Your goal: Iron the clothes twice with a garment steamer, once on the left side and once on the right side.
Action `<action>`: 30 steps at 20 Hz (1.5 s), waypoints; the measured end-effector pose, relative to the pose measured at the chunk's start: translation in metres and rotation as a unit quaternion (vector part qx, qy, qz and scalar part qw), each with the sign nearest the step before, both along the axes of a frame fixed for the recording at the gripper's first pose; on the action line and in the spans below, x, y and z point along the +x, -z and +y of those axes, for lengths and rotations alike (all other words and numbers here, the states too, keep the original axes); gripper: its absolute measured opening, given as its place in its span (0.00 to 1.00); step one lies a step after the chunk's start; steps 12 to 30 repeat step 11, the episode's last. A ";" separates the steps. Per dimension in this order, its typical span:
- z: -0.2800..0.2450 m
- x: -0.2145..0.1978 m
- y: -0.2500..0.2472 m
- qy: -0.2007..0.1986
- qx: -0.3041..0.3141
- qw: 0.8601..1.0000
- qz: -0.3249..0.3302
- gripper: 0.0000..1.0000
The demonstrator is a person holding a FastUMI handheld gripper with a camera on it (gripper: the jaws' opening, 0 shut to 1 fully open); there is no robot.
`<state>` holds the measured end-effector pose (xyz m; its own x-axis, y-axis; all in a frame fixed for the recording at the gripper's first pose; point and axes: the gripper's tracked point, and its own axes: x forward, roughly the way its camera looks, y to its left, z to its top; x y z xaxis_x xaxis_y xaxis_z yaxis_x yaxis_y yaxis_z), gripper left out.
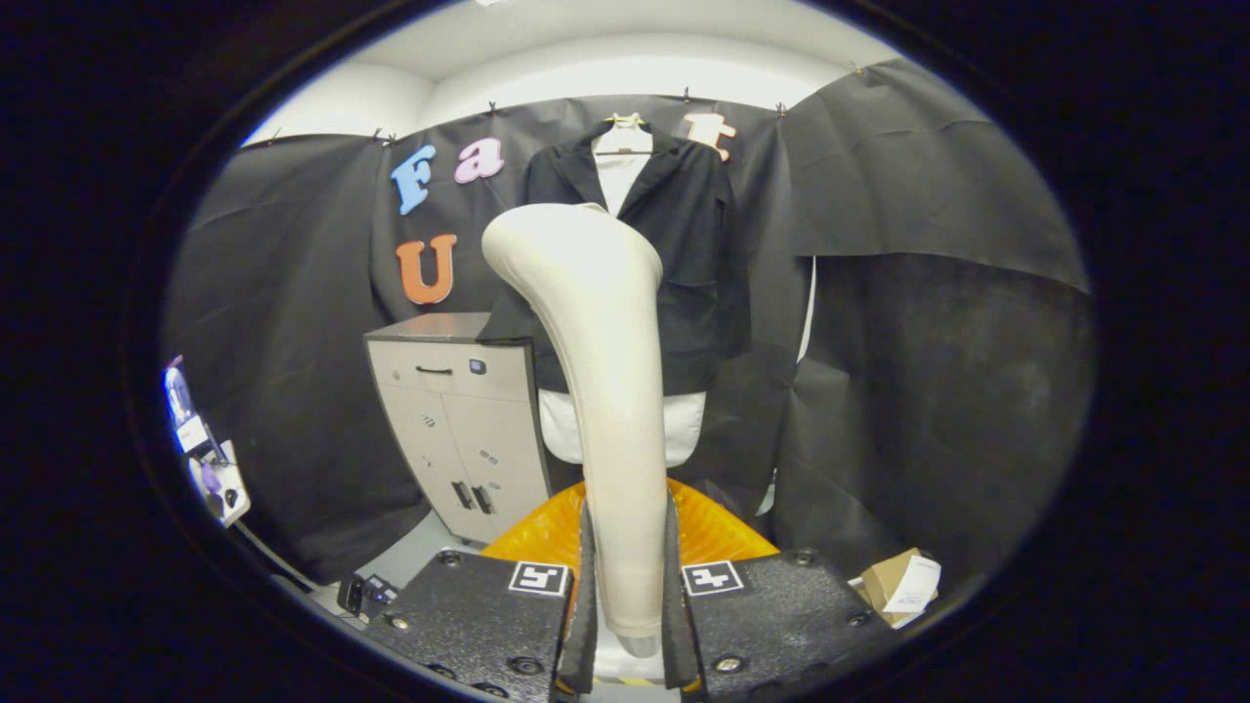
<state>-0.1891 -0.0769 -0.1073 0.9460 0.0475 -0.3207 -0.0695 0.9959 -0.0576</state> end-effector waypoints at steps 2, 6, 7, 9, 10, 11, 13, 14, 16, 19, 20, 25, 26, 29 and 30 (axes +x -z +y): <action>-0.002 -0.014 0.007 -0.004 0.013 1.000 0.002 0.29; -0.006 -0.028 0.015 -0.003 0.018 1.000 0.006 0.29; -0.005 -0.028 0.016 -0.003 0.018 1.000 0.004 0.29; -0.004 -0.029 0.017 -0.002 0.020 1.000 0.001 0.29; -0.003 -0.029 0.017 -0.002 0.021 1.000 -0.001 0.29; -0.002 -0.029 0.018 -0.001 0.020 1.000 0.001 0.29; -0.002 -0.029 0.018 -0.001 0.020 1.000 0.001 0.29; -0.002 -0.029 0.018 -0.001 0.020 1.000 0.001 0.29; -0.002 -0.029 0.018 -0.001 0.020 1.000 0.001 0.29; -0.002 -0.029 0.018 -0.001 0.020 1.000 0.001 0.29; -0.002 -0.029 0.018 -0.001 0.020 1.000 0.001 0.29; -0.002 -0.029 0.018 -0.001 0.020 1.000 0.001 0.29; -0.002 -0.029 0.018 -0.001 0.020 1.000 0.001 0.29; -0.002 -0.029 0.018 -0.001 0.020 1.000 0.001 0.29; -0.002 -0.029 0.018 -0.001 0.020 1.000 0.001 0.29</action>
